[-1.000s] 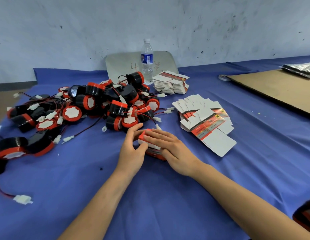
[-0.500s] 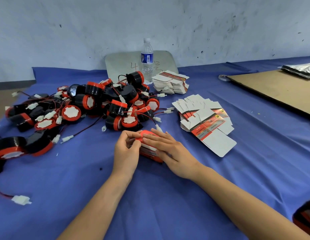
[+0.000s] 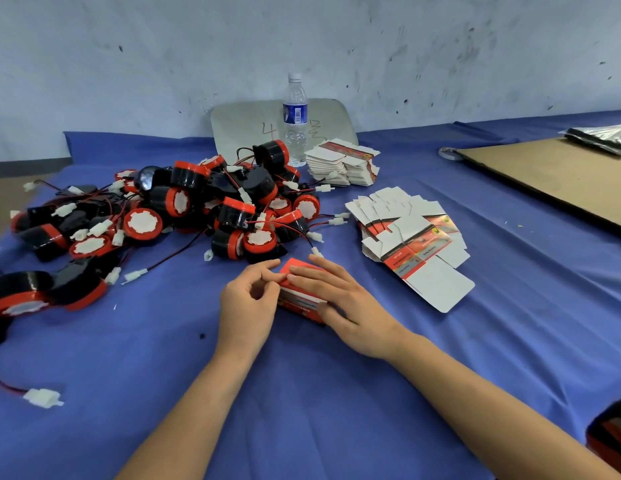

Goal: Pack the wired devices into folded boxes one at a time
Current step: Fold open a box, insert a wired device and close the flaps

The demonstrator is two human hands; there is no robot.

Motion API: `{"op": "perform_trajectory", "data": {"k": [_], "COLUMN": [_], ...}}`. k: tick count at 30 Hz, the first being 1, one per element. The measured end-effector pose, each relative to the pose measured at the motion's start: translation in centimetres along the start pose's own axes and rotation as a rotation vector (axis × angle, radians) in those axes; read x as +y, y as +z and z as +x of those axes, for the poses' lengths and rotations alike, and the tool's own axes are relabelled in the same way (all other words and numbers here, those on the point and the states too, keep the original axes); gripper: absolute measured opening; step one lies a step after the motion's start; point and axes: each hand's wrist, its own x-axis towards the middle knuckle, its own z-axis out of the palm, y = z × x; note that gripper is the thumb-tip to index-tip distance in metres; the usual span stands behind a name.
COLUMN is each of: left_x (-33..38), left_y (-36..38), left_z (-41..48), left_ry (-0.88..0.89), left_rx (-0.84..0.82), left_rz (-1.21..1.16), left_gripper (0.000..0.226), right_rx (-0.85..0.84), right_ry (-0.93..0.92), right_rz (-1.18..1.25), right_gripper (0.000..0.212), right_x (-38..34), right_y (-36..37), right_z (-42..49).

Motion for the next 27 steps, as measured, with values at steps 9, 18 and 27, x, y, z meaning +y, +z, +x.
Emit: {"op": "perform_trajectory", "data": {"k": [9, 18, 27], "left_x": [0.1, -0.2, 0.0], "left_y": [-0.4, -0.3, 0.1], "left_z": [-1.3, -1.0, -1.2], "left_ry": [0.366, 0.410, 0.484], "left_rx": [-0.042, -0.061, -0.110], "left_rz": [0.438, 0.352, 0.372], "left_gripper": [0.030, 0.030, 0.027], "right_rx": [-0.031, 0.065, 0.352], "right_ry": [-0.007, -0.041, -0.044], "right_rz": [-0.186, -0.100, -0.044], "right_gripper": [0.056, 0.042, 0.015], "right_x": [-0.3, 0.1, 0.9], "right_y": [-0.3, -0.2, -0.3], "right_z": [0.1, -0.7, -1.0]}}
